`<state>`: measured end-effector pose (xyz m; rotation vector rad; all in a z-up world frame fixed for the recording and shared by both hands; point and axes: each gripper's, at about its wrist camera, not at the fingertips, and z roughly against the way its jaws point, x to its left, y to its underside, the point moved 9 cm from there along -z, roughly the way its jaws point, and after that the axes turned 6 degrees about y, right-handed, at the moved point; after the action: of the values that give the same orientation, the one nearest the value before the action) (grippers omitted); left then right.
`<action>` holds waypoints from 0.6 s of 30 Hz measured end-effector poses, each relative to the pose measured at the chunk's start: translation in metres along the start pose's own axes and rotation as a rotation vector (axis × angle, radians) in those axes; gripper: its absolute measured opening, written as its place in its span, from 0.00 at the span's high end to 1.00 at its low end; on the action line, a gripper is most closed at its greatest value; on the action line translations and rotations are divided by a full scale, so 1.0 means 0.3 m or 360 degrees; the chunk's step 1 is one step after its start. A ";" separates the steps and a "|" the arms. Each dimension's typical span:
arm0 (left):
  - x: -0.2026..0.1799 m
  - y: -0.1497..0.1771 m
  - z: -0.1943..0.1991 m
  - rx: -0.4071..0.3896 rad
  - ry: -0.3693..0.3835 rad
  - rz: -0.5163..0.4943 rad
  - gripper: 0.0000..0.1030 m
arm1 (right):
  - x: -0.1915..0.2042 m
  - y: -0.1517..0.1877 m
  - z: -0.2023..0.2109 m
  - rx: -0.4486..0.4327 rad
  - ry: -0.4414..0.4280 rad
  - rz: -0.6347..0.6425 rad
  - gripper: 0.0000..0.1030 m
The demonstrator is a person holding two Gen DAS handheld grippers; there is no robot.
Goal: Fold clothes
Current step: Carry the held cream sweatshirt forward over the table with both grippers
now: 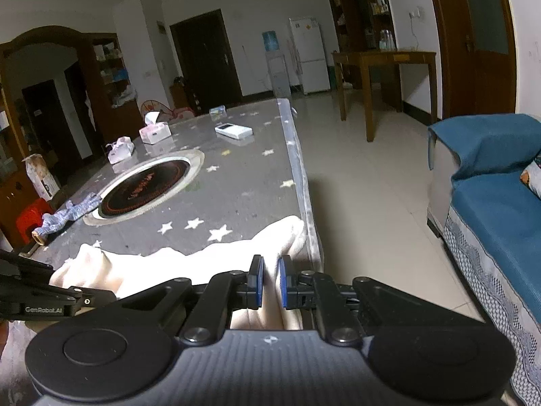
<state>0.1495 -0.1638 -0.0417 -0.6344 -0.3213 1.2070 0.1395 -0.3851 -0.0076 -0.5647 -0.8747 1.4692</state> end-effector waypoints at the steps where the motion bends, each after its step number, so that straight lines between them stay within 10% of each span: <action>1: 0.001 0.002 -0.001 0.0001 0.0000 0.0000 0.77 | -0.003 0.006 -0.007 0.0015 0.0003 -0.0006 0.91; 18: 0.056 0.050 0.026 0.0001 0.0022 0.0035 0.77 | 0.011 0.069 -0.034 0.0107 0.0027 0.0049 0.84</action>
<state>0.1394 -0.1427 -0.0464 -0.6468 -0.3028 1.2230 0.1346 -0.3787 -0.0293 -0.5420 -0.8034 1.5138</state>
